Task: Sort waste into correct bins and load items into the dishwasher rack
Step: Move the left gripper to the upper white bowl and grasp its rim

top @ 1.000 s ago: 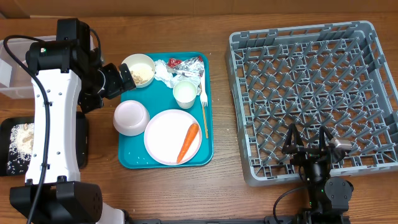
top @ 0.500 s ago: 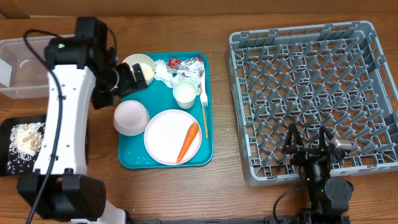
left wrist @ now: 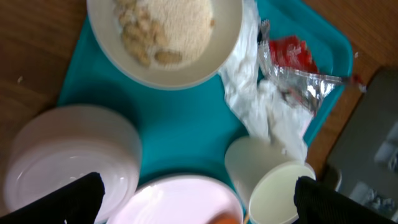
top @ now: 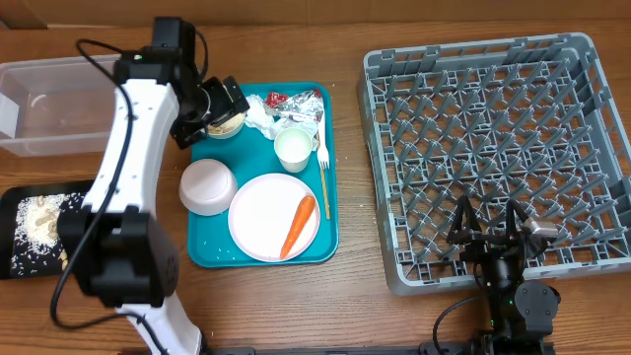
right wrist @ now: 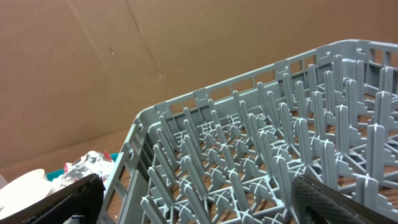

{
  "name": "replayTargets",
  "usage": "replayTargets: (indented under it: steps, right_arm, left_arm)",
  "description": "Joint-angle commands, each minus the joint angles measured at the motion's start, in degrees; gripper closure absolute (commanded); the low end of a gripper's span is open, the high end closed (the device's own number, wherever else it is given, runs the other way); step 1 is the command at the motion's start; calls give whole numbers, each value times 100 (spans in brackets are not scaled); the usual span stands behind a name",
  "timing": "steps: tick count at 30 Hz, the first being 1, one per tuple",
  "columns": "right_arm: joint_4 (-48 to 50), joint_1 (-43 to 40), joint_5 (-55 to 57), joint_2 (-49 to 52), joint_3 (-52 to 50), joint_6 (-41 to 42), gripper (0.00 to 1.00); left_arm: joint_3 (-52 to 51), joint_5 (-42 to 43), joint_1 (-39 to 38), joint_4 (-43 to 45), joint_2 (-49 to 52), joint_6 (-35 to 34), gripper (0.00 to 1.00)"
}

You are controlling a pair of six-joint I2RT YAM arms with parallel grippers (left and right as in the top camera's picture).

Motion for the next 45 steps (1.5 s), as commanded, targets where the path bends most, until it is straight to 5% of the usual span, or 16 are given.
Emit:
replayTargets:
  steps: [1, 10, 19, 45]
  right_arm:
    - [48, -33, -2, -46, -59, 7, 0]
    - [48, -33, -2, -46, -59, 7, 0]
    - [48, -33, -2, -46, -59, 7, 0]
    - [48, -33, -2, -46, -59, 7, 0]
  left_arm:
    - [37, -76, -9, 413, 479, -568, 2]
    - [37, -946, 33, 765, 785, -1923, 5]
    - [37, -1174, 35, 743, 822, -2520, 7]
    - [37, -872, 107, 837, 1497, -2706, 18]
